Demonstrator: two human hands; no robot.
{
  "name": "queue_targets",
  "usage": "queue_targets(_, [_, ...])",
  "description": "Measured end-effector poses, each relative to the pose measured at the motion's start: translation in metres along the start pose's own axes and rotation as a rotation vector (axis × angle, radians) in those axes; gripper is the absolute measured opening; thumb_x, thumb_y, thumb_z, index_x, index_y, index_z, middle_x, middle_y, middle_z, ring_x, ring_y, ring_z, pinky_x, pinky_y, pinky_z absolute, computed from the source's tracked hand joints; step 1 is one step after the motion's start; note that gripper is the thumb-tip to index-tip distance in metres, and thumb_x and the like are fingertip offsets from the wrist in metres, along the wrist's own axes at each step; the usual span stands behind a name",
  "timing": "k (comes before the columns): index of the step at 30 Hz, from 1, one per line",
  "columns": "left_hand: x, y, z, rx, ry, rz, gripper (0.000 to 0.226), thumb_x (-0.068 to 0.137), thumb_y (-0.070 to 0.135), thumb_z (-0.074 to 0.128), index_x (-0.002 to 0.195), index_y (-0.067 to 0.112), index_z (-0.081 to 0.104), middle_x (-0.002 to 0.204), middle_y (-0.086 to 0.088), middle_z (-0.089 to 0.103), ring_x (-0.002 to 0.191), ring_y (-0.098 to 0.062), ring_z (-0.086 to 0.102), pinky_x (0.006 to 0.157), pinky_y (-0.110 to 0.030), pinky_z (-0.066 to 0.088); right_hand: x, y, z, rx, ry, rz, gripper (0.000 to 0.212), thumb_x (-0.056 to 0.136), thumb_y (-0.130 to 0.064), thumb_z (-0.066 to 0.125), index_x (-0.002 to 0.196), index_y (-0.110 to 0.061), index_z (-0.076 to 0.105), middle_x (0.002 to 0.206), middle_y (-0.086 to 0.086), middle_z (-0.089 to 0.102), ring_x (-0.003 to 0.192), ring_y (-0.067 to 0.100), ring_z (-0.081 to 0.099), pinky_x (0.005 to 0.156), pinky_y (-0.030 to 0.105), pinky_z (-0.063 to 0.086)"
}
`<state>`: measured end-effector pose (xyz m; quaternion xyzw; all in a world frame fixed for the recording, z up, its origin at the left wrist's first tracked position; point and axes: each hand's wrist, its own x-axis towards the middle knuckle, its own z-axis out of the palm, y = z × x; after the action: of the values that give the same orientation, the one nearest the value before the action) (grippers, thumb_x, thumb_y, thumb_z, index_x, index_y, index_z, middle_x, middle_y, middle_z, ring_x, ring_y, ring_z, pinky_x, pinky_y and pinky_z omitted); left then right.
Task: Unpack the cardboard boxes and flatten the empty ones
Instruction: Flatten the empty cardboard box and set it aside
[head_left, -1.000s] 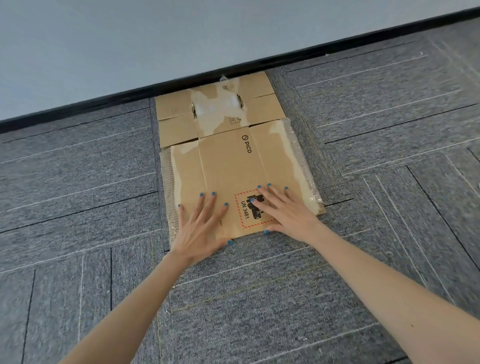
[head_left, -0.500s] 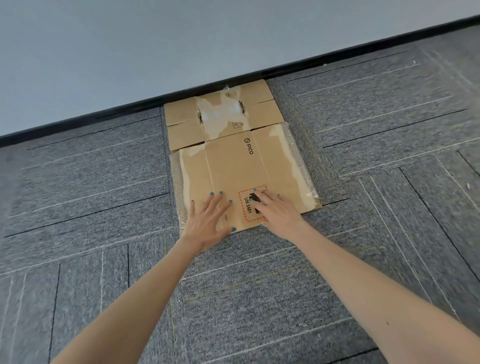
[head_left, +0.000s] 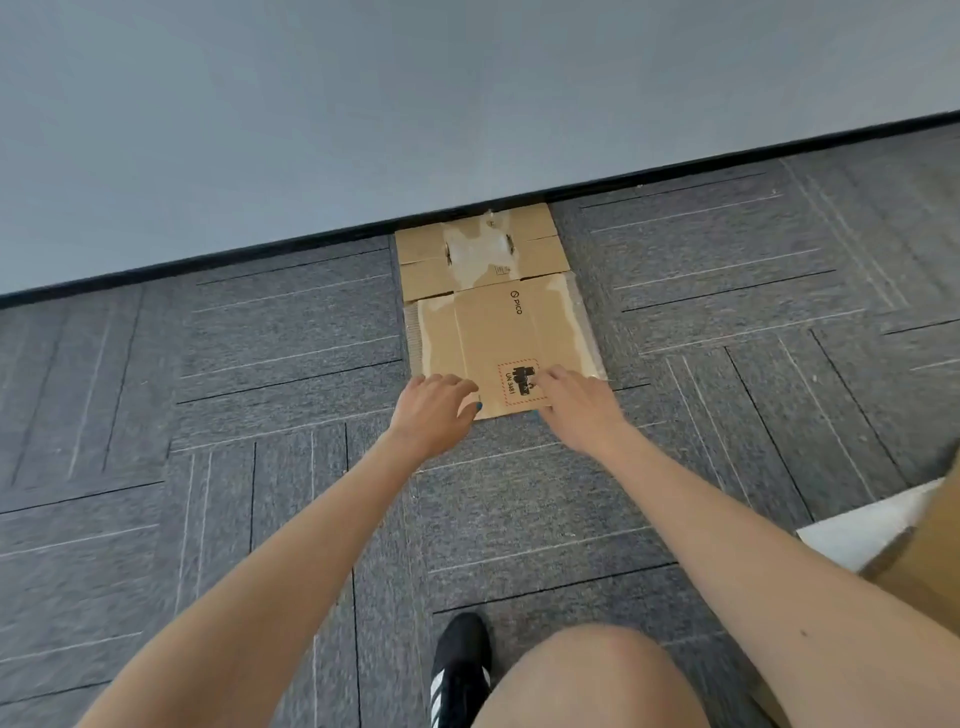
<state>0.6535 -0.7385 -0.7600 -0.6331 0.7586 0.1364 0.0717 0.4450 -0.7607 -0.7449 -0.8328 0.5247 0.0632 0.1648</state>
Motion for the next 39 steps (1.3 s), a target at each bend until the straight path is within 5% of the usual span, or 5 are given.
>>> queue_targets(8, [-0.121, 0.077, -0.139, 0.013, -0.081, -0.056, 0.043, 0.104, 0.040, 0.037, 0.138, 0.021, 0.054, 0.131, -0.005, 0.063, 0.117, -0.026, 0.059, 0.100, -0.040, 0.041, -0.144, -0.037, -0.124, 0.009, -0.030, 0.038, 0.036, 0.100, -0.029, 0.045, 0.132, -0.011, 0.044, 0.120, 0.006, 0.055, 0.103, 0.024, 0.058, 0.073, 0.033, 0.043])
queue_targets(18, [-0.283, 0.177, -0.284, -0.045, -0.060, -0.032, 0.041, 0.102, 0.037, 0.038, 0.135, 0.020, 0.055, 0.129, -0.008, 0.064, 0.114, -0.028, 0.060, 0.096, -0.039, 0.042, -0.327, -0.100, -0.274, 0.073, 0.013, 0.106, 0.033, 0.101, -0.028, 0.045, 0.129, -0.011, 0.048, 0.125, 0.007, 0.055, 0.111, 0.027, 0.056, 0.085, 0.039, 0.048])
queue_targets(26, [-0.348, 0.239, -0.364, 0.040, -0.036, 0.158, 0.033, 0.104, 0.030, 0.034, 0.125, 0.015, 0.055, 0.114, -0.007, 0.066, 0.099, -0.027, 0.062, 0.078, -0.036, 0.036, -0.449, -0.115, -0.350, 0.125, 0.149, 0.259, 0.029, 0.102, -0.028, 0.043, 0.124, -0.011, 0.049, 0.118, 0.005, 0.058, 0.098, 0.025, 0.061, 0.072, 0.034, 0.046])
queue_targets(39, [-0.492, 0.405, -0.428, 0.021, -0.028, 0.472, 0.037, 0.104, 0.029, 0.038, 0.138, 0.019, 0.052, 0.124, -0.006, 0.066, 0.110, -0.027, 0.063, 0.093, -0.042, 0.049, -0.716, -0.095, -0.409, 0.147, 0.284, 0.637, 0.019, 0.101, -0.021, 0.043, 0.115, -0.012, 0.053, 0.115, 0.006, 0.057, 0.095, 0.028, 0.059, 0.068, 0.032, 0.038])
